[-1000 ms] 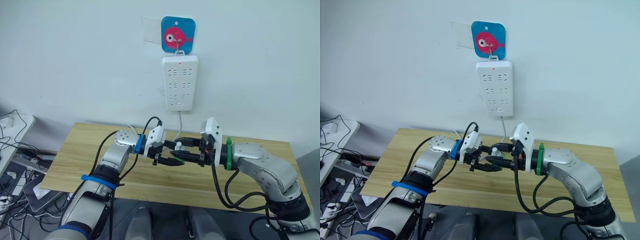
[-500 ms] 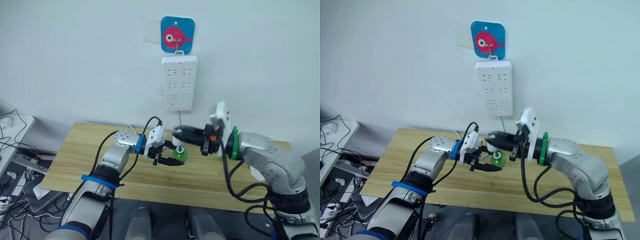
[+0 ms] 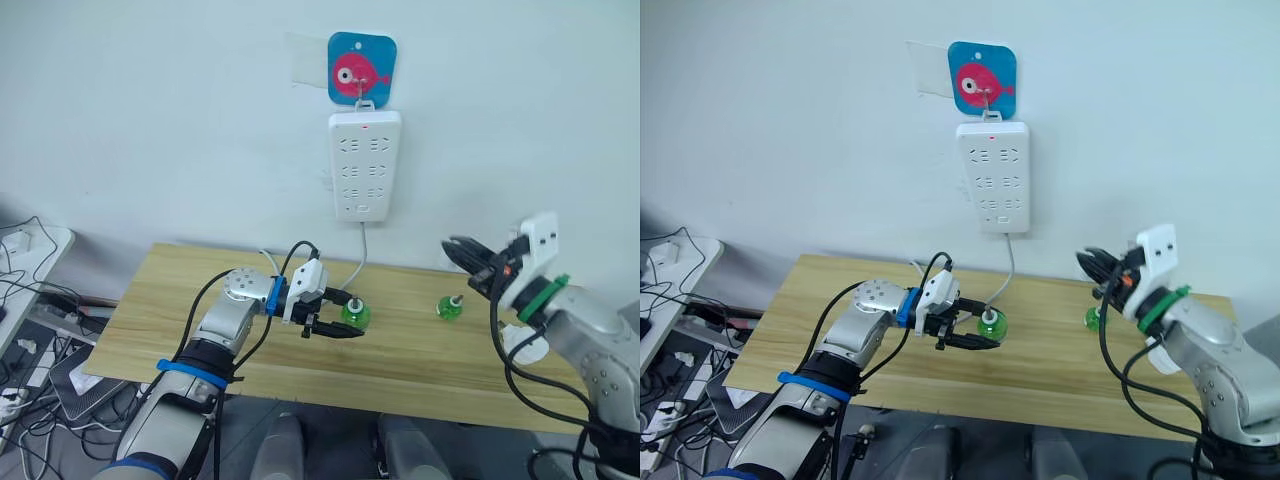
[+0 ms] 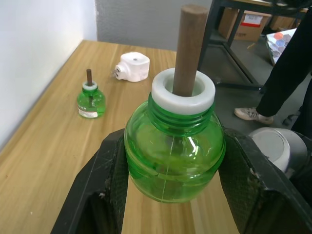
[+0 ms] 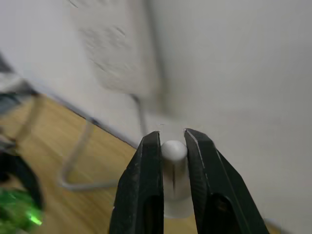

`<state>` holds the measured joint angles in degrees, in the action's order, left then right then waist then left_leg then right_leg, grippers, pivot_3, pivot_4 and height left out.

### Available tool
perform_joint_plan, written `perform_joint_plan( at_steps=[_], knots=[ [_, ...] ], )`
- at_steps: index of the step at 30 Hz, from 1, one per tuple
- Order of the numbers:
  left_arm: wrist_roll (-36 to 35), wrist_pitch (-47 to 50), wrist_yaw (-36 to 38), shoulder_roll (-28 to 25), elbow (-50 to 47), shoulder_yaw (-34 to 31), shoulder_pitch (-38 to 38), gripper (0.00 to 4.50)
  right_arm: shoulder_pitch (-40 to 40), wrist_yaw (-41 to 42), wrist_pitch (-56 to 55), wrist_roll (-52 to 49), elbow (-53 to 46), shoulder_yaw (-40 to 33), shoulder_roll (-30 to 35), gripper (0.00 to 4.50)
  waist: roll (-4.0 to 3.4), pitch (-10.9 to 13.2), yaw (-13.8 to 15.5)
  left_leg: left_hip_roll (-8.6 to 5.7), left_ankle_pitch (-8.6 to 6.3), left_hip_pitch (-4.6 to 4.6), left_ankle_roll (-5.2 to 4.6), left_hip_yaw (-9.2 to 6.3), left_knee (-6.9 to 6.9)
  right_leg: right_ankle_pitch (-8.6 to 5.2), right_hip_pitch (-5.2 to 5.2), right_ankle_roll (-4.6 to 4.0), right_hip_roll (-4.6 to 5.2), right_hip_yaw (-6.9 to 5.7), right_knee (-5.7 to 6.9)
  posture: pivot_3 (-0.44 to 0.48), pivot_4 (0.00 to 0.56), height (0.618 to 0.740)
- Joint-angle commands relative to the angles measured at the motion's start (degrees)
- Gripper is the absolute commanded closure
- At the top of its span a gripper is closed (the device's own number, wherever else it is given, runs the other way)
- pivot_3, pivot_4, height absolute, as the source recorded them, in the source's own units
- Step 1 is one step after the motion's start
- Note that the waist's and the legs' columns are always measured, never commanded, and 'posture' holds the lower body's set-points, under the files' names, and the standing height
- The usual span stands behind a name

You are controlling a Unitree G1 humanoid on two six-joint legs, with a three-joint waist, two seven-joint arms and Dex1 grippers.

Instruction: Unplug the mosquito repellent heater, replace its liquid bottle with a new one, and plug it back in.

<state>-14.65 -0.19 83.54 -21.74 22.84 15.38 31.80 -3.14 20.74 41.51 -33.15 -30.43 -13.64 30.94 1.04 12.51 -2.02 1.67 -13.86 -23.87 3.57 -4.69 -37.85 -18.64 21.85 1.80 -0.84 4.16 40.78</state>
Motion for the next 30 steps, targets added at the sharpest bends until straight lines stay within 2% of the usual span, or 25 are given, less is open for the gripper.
perform_joint_plan(
  at_steps=[1, 8, 15, 19, 22, 23, 30],
  knots=[
    [-0.77, 0.2, -0.31, 0.31, -1.73, -0.83, 0.72, 2.25, 2.58, -0.61, -6.25, 4.55, 1.06, -0.92, -0.82, 4.16, 0.0, 0.0, -0.5, 0.01, 0.0, 0.04, 0.0, 0.01, 0.0, 0.0, -0.01, 0.0, -0.01, 0.02, 0.04, 0.002, 0.203, 0.74],
    [-0.86, 0.4, -0.25, 0.04, -1.98, -0.99, 0.76, 2.25, 7.73, -0.37, -12.93, 9.65, 6.57, -0.84, -3.05, 4.16, -0.02, 0.01, -0.76, 0.01, 0.01, 0.05, -0.02, -0.01, 0.02, -0.01, -0.02, 0.0, -0.05, 0.0, 0.05, 0.008, 0.207, 0.74],
    [-1.4, 1.22, -0.46, -1.23, -2.75, -1.85, 0.35, 2.25, 12.34, 5.42, -19.22, 11.44, 5.94, 5.55, -4.73, 4.16, -0.05, 0.03, -0.84, 0.02, 0.01, 0.06, -0.02, -0.01, 0.02, -0.01, -0.03, 0.0, -0.05, 0.02, 0.04, 0.013, 0.21, 0.74],
    [-2.27, 1.77, -0.96, -2.19, -3.42, -3.11, -0.12, 2.25, 8.67, 7.47, -23.06, 13.96, 10.04, 12.04, -7.87, 4.16, -0.06, 0.04, -1.08, 0.04, 0.01, 0.07, -0.02, -0.02, 0.02, -0.01, -0.03, 0.0, -0.06, 0.01, 0.05, 0.018, 0.21, 0.74],
    [-2.67, 2.49, -1.28, -3.24, -4.74, -4.06, -1.43, 2.25, 3.63, 6.34, -26.94, 18.08, 17.63, 15.59, -10.83, 4.16, -0.09, 0.06, -1.13, 0.05, 0.01, 0.08, -0.02, -0.02, 0.03, -0.01, -0.03, 0.0, -0.07, 0.01, 0.06, 0.018, 0.21, 0.74],
    [-2.81, 2.91, -1.4, -3.74, -5.5, -4.3, -2.06, 2.25, 1.91, 5.99, -28.53, 19.44, 20.56, 16.48, -11.76, 4.16, -0.09, 0.06, -1.05, 0.01, 0.01, 0.08, -0.02, -0.02, 0.03, -0.01, -0.04, 0.0, -0.04, 0.0, 0.06, 0.047, 0.203, 0.74],
    [-3.22, 3.83, -3.13, -5.61, -9.0, -5.98, -4.76, 2.25, -6.69, 2.97, -37.25, 24.35, 40.42, 16.78, -17.18, 4.16, -0.12, 0.08, 0.35, 0.03, 0.02, 0.05, -0.01, -0.04, 0.05, -0.01, -0.01, 0.0, -0.01, -0.03, 0.01, 0.093, 0.2, 0.74]
  ],
)
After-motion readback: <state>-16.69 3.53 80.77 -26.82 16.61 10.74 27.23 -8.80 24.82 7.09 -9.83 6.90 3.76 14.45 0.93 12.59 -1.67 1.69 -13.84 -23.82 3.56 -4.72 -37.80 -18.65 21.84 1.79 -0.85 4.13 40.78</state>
